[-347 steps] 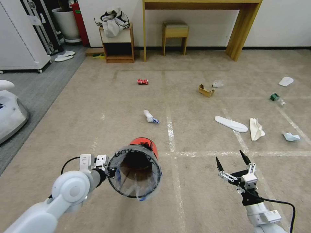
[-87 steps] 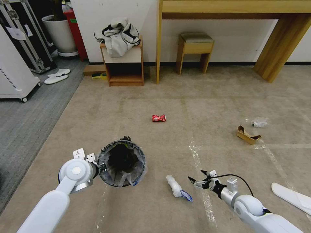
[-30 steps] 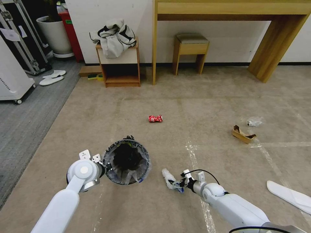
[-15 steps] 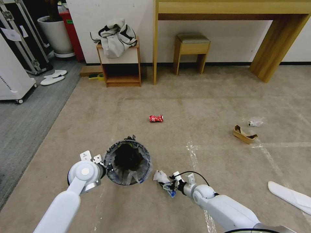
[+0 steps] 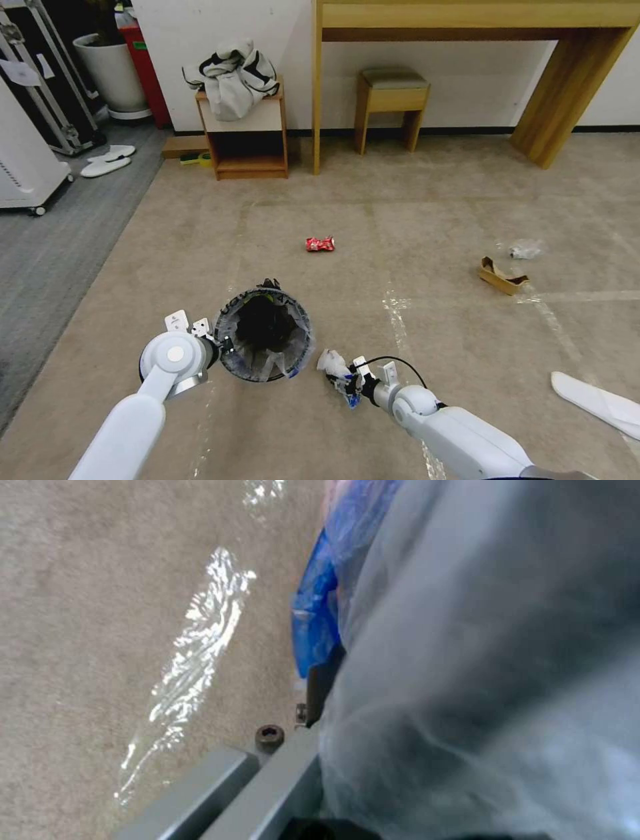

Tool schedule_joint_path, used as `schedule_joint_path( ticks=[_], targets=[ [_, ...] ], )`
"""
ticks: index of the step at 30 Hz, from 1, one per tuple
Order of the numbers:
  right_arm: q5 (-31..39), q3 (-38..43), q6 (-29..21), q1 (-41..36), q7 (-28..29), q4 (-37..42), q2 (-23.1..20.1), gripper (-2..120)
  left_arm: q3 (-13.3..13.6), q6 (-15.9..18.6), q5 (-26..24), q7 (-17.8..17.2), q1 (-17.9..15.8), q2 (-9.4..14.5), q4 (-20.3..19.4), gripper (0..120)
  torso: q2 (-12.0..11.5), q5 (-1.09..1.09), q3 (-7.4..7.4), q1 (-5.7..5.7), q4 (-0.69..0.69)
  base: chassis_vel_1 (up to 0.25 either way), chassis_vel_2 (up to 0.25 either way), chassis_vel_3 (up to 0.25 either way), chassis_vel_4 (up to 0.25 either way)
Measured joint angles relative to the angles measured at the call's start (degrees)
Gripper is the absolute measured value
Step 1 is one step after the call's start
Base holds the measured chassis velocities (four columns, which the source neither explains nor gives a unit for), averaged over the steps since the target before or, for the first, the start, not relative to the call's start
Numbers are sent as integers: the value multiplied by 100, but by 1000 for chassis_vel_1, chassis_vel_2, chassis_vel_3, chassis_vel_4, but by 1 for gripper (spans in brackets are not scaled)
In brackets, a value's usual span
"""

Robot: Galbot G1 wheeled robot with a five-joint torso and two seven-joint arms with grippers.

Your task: Pick up the trash bin and place the garbage on the floor into it.

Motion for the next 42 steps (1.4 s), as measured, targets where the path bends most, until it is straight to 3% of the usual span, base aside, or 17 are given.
schedule_joint_path(
  ticks=[9, 21, 26, 31, 34, 37, 42],
  targets=[
    [109, 70, -53, -181, 223, 683, -507, 1, 67, 0, -5, 1, 70, 85, -124, 0, -2, -9, 1, 1, -12, 0, 0, 0, 0],
    [97, 612, 27, -695, 345, 1944, -1206, 0, 176, 0, -168, -35, 118, 240, -331, 0, 0, -12, -1, 1, -13, 0, 0, 0, 0],
    [23, 1035, 124, -1030, 294, 2346, -1474, 0, 232, 0, -419, -152, 110, 431, -505, 0, 0, -11, -1, 0, -14, 0, 0, 0, 0],
    [-146, 1635, 359, -1477, -27, 2926, -1849, 0, 312, 0, -790, -260, 104, 828, -722, 0, 1, -12, -1, 0, -14, 0, 0, 0, 0],
    [-209, 1769, 481, -1578, -138, 3041, -1924, 0, 323, 0, -877, -277, 111, 942, -770, 0, 1, -12, -2, 0, -14, 0, 0, 0, 0],
    [-451, 2187, 881, -1898, -424, 3348, -2073, 0, 354, 0, -1091, -300, 150, 1298, -908, 0, 1, -12, -1, 0, -14, 0, 0, 0, 0],
    [-558, 2539, 1048, -2139, -559, 3646, -2160, 0, 364, 0, -1385, -452, 189, 1579, -1061, 0, 1, -12, -2, 0, -14, 0, 0, 0, 0]
  ],
)
